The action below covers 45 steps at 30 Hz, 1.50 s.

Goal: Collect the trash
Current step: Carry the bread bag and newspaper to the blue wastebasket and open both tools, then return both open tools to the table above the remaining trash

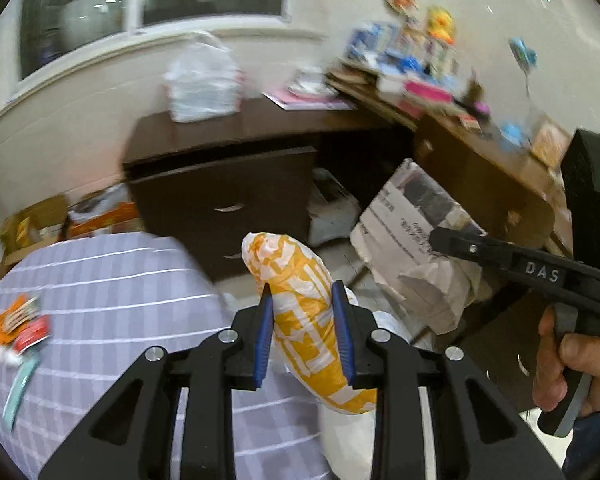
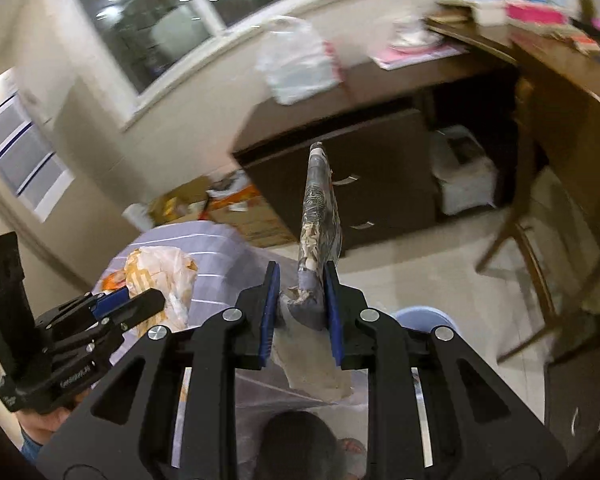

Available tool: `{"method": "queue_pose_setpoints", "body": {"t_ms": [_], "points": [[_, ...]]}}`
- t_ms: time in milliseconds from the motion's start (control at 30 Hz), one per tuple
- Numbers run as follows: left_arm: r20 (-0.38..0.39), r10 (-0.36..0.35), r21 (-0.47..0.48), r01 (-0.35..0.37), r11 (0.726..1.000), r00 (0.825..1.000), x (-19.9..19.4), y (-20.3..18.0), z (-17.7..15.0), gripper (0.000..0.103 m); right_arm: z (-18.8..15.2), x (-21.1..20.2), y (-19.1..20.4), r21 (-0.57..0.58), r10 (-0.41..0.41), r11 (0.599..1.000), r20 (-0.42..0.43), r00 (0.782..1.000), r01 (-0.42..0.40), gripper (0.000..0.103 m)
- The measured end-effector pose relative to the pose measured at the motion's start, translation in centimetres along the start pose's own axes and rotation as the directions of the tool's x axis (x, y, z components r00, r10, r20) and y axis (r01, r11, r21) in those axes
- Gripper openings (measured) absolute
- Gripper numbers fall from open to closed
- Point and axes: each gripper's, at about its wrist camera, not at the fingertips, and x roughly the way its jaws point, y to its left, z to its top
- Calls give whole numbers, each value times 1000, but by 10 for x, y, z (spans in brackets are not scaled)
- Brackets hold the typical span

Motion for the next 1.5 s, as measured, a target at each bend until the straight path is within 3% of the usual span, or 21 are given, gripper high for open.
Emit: {"method": "queue_pose_setpoints", "body": {"t_ms": [133,333,400,433,467,500,533,600,667,700,900,1100,1500], "points": [[-117,-24,82,34,996,993,60,-38,2,27,-7,15,-37,60,-51,997,-39,998,54,22],[-235,-36,129,68,989,971,119,-62,-1,29,-20,45,-75,125,-74,988,-103,992,87,23],[-290,-44,149,91,985,956,139,-68,-2,35,-24,54,-86,151,-71,985,-120,990,89,27],[-304,-39,153,89,984,952,144,-69,-3,45,-27,62,-94,168,-75,981,-132,988,97,34],[-306,-32,150,82,985,951,150,-69,-2,55,-29,67,-98,179,-71,979,-145,987,97,48],[-296,-27,140,71,988,955,152,-66,-2,77,-32,72,-104,195,-69,976,-155,985,99,56],[-281,-14,127,51,991,960,152,-63,-2,87,-34,75,-109,209,-72,972,-157,985,105,67],[-266,-6,100,33,994,964,149,-53,-1,87,-41,79,-119,244,-66,964,-161,985,104,71],[-259,-1,81,23,996,966,145,-46,-1,87,-44,82,-123,262,-67,959,-170,983,111,89],[-250,6,81,14,997,968,142,-43,0,87,-46,82,-124,263,-83,956,-174,981,127,93],[-176,18,57,-8,998,984,111,-33,7,89,-49,75,-117,248,-160,948,-174,972,200,97],[-69,26,45,-23,999,997,64,-26,10,90,-41,52,-85,208,-180,957,-116,977,201,97],[97,66,-21,-64,998,993,-37,16,-4,93,-24,4,21,55,-164,985,0,986,164,97]]}}
